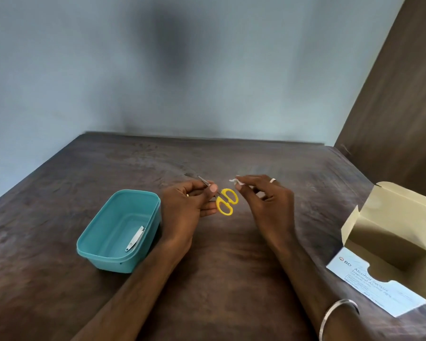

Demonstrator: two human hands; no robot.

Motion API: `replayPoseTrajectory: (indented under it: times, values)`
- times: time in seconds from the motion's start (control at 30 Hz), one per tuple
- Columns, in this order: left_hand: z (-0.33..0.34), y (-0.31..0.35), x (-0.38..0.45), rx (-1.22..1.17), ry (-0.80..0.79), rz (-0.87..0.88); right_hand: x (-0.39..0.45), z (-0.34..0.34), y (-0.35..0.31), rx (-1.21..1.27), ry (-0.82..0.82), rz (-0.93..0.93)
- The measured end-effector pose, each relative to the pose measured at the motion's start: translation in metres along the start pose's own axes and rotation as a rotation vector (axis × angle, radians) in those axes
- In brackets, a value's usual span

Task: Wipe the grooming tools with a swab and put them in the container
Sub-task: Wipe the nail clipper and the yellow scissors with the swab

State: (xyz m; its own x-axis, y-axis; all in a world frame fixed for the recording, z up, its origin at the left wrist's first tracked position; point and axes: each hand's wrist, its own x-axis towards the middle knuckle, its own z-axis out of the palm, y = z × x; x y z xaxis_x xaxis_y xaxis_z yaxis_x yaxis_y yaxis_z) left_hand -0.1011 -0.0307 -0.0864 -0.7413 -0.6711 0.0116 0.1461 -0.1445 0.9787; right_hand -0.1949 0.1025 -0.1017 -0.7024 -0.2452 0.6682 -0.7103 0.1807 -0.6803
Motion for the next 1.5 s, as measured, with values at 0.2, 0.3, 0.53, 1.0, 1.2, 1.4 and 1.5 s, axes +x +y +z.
replayPoseTrajectory:
  times: [0.2,0.3,0.53,1.0,1.2,1.4,1.5]
  values:
    - [0.001,-0.001,-0.003,0.049,-0.03,0.056,-0.005,0.005,0.001,-0.023,-0.215,-0.11]
    - [0.001,-0.002,-0.003,0.042,0.012,0.06,-0.003,0.001,0.002,0.009,-0.246,-0.089]
    - [-0.002,0.002,0.0,0.025,0.099,0.117,-0.004,-0.001,-0.005,0.201,-0.206,0.043]
    - [-0.001,0.014,-0.012,0.01,0.152,0.165,-0.01,0.0,-0.015,0.097,-0.221,-0.262]
    - [-0.005,0.034,-0.028,0.039,0.181,0.194,-0.01,-0.008,-0.036,0.138,-0.264,-0.242]
    - [-0.05,0.073,-0.031,0.337,0.269,0.307,-0.027,-0.019,-0.069,0.276,-0.187,-0.025]
    - [-0.08,0.095,-0.032,0.738,0.323,0.313,-0.037,-0.027,-0.086,0.307,-0.182,0.023]
